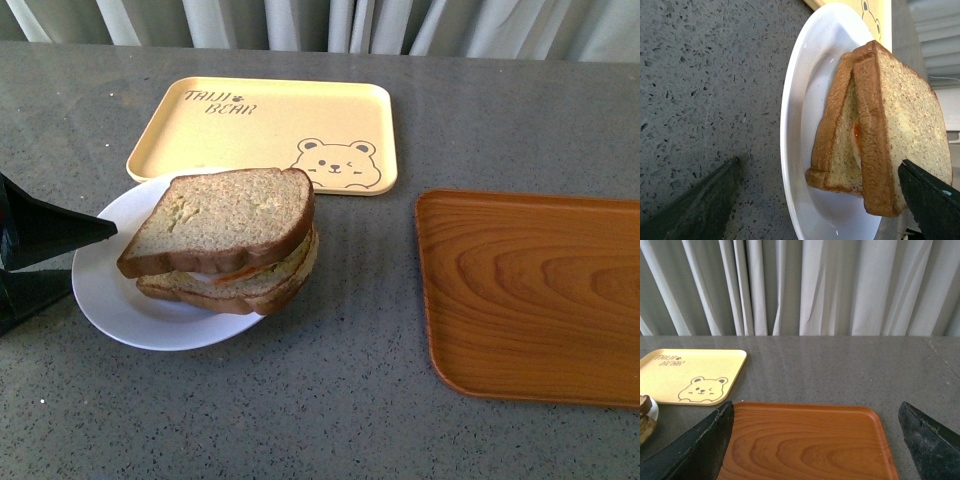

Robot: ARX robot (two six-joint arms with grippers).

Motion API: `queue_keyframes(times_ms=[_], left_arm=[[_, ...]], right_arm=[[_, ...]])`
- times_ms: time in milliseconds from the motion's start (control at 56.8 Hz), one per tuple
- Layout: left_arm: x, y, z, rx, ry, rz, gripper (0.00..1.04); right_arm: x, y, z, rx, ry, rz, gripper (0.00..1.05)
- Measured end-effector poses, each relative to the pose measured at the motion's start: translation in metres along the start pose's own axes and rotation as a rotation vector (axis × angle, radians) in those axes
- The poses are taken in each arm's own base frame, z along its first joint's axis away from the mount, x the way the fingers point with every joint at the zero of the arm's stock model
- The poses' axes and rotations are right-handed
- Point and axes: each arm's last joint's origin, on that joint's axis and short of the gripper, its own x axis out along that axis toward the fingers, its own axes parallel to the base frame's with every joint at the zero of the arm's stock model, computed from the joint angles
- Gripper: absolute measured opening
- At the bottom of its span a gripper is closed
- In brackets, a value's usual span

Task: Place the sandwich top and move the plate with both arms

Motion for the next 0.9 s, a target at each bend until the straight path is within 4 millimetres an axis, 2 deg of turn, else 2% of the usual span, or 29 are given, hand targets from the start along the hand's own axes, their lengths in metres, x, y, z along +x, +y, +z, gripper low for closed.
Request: queue_keyframes(times_ms=[159, 458, 564, 634, 846, 898], left_arm=[[0.0029, -0.0014, -0.0009, 0.003, 0.007, -0.004, 0.96], [0.0071, 0.0014, -0.0036, -0.026, 0.005, -0.003, 0.69], [0.0078, 0.0015, -0.0037, -0.028, 0.003, -0.001, 0.48], [0.0081, 0.0020, -0.0038, -0.030, 0.001, -0.002, 0.37], [0.0087, 0.0029, -0.0038, -0.044, -0.007, -0.007, 0.05], [0.0083, 0.0039, -0.0038, -0.049, -0.008, -0.017, 0.02]], right_arm=[[0.0000, 0.0000, 0.0000, 0.000, 0.000, 0.000, 0.96], [0.0000, 0.0000, 0.0000, 0.000, 0.000, 0.000, 0.96], [0.0000, 0.0000, 0.0000, 0.000, 0.000, 0.000, 0.96], [0.0000, 0.0000, 0.0000, 0.000, 0.000, 0.000, 0.96], [0.0000, 0.0000, 0.0000, 0.000, 0.000, 0.000, 0.96], [0.0000, 0.0000, 0.0000, 0.000, 0.000, 0.000, 0.96]])
